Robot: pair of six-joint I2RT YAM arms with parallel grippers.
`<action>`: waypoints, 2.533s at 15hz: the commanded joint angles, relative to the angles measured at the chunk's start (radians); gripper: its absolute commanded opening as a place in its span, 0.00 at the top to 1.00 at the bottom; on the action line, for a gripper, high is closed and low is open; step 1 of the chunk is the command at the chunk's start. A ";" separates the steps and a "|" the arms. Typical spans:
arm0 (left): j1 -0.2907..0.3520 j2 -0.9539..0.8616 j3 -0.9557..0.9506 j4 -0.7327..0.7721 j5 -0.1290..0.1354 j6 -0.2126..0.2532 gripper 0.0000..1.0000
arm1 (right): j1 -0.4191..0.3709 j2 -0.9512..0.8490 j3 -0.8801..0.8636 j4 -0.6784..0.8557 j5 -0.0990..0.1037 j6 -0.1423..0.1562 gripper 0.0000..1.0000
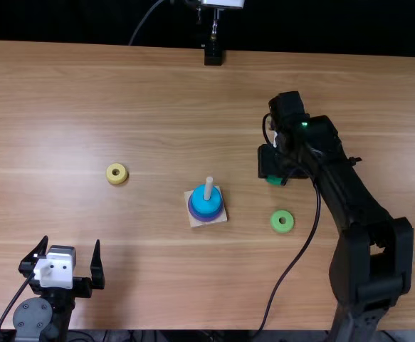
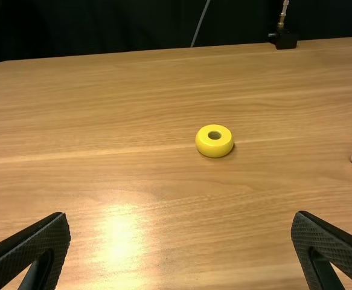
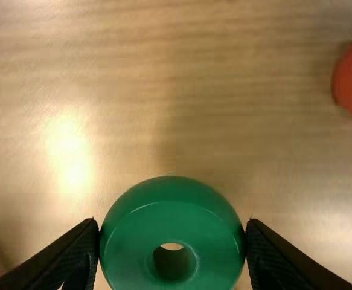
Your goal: Build the Hanoi tower: stack the rings onto the peg from bottom to top in this color order: purple, dark blue, light blue, dark green, light green, yellow, orange.
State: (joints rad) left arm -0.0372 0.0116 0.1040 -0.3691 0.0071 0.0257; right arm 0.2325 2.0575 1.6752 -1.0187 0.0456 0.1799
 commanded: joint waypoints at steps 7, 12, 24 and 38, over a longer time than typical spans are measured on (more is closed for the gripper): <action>0.007 -0.012 -0.104 -0.080 0.000 0.013 0.00 | 0.146 -0.161 0.251 -0.241 0.008 -0.036 1.00; 0.007 -0.012 -0.104 -0.080 0.000 0.013 0.00 | 0.232 -0.168 0.397 -0.363 0.004 -0.034 1.00; 0.007 -0.012 -0.104 -0.080 0.000 0.013 0.00 | 0.381 -0.166 0.445 -0.367 0.004 -0.022 1.00; 0.007 -0.012 -0.104 -0.080 0.000 0.013 0.00 | 0.409 -0.114 0.443 -0.361 0.002 -0.018 1.00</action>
State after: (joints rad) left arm -0.0372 0.0116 0.1036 -0.3698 0.0067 0.0261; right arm 0.6289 1.9259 2.0830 -1.3827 0.0452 0.1574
